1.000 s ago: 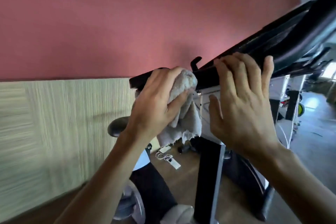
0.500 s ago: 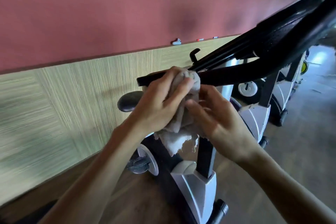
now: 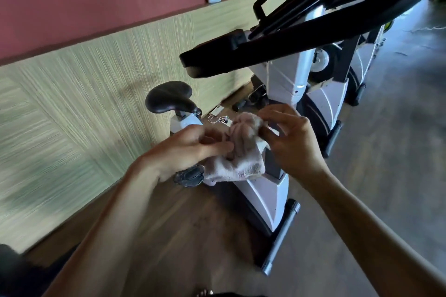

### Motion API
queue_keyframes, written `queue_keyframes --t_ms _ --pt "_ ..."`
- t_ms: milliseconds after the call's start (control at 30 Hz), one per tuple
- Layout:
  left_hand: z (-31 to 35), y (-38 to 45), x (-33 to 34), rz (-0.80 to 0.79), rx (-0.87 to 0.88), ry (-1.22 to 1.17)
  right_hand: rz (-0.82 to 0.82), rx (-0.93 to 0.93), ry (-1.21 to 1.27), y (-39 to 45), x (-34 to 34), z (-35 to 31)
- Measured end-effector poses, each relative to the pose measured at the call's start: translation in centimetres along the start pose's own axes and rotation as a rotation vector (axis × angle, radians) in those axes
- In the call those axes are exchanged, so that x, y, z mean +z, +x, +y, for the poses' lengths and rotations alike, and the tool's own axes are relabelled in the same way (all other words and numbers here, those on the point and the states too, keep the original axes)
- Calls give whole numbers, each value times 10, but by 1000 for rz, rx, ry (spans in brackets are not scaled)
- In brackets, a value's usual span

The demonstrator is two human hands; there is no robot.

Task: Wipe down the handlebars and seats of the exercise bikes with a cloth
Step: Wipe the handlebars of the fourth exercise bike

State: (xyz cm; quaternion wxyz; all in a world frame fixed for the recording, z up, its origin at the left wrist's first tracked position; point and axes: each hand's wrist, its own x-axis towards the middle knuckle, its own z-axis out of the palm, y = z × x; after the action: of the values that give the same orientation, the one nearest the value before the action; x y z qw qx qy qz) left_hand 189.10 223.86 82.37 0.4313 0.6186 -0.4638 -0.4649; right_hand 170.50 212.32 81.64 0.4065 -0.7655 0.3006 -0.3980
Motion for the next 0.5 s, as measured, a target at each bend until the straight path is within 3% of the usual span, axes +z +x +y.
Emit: queue_keyframes --t_ms 233,367,500 --pt "-33 15 10 -18 -142 -399 16 86 22 -1 -8 14" --pt "-37 17 17 -53 -117 -459 14 150 138 -4 0 21" --pt "-33 22 25 -7 -192 -286 -9 193 262 0 4 24"
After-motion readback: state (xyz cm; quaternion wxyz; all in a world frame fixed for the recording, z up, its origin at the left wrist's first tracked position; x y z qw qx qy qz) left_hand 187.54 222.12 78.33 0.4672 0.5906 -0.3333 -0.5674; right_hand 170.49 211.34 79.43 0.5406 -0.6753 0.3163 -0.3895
